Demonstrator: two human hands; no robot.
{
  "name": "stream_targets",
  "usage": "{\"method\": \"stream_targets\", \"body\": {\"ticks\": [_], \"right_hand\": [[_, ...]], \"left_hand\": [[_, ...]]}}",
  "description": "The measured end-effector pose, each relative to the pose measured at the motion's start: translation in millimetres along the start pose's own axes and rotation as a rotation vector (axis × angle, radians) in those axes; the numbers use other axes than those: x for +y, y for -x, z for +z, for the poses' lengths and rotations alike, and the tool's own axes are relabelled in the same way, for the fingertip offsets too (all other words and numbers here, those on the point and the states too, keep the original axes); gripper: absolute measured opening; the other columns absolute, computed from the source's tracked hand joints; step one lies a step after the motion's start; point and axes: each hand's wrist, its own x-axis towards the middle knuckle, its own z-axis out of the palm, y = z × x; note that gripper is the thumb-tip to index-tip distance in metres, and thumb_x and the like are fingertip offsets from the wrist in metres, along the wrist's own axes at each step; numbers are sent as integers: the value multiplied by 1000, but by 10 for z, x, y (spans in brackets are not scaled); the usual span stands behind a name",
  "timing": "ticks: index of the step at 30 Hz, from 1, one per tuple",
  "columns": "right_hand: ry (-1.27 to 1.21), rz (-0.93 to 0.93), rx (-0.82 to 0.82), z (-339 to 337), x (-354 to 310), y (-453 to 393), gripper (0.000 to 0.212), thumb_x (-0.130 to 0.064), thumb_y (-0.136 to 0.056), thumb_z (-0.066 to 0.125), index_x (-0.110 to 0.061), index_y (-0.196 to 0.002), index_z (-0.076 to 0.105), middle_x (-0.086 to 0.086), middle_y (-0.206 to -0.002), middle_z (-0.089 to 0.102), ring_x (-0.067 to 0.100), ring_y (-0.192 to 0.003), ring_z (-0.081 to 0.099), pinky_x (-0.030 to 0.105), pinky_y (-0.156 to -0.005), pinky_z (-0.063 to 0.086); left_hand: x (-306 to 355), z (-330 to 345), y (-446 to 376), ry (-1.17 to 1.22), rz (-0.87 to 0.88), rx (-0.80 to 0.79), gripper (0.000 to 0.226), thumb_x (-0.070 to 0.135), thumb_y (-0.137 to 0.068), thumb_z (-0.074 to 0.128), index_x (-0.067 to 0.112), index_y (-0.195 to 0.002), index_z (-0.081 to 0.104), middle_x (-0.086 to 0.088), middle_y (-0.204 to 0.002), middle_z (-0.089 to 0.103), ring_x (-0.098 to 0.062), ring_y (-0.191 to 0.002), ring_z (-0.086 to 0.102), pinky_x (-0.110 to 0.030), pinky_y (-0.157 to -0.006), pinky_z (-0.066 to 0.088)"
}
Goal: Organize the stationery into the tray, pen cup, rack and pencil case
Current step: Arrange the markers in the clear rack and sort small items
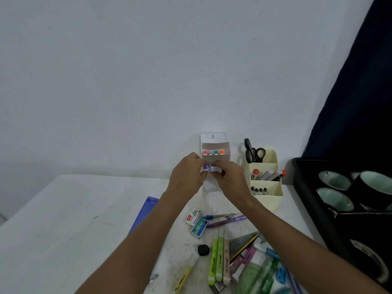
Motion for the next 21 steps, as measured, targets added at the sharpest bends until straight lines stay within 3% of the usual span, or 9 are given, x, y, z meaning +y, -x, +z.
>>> {"method": "stream_targets", "body": {"ticks": [2,8,16,21], "right_hand": [[-10,14,-3,30,1,5,15,-13,-89,65,-14,-101,73,-1,-98,74,14,-90,68,28,-82,54],[54,55,-34,96,16,-34,15,-16,-92,61,-19,-101,72,-3,-97,74,13,-85,67,23,-74,53],[213,82,-93,147,52,-63,22,-10,-93,56,-17,-111,66,4,-106,71,22,-94,66,19,-73,42],[182,-15,-160,18,-105,79,52,4,-84,57,-8,-133,48,11,-125,59,26,-106,59,28,-84,47]], "left_hand": [[-19,43,-25,6,-19,-3,24,25,-94,55,17,-113,68,-5,-110,60,-20,-93,60,-22,-73,42],[-62,191,-102,-10,-64,-8,26,31,-97,51,19,-112,68,-7,-102,57,-20,-86,59,-21,-69,41],[-69,338,-142,1,-140,-14,27,27,-97,51,17,-118,63,-9,-103,59,-22,-88,61,-24,-76,46],[-83,212,153,94,-57,-17,50,21,-90,57,23,-139,44,-4,-100,55,-18,-82,57,-29,-74,50]]}}
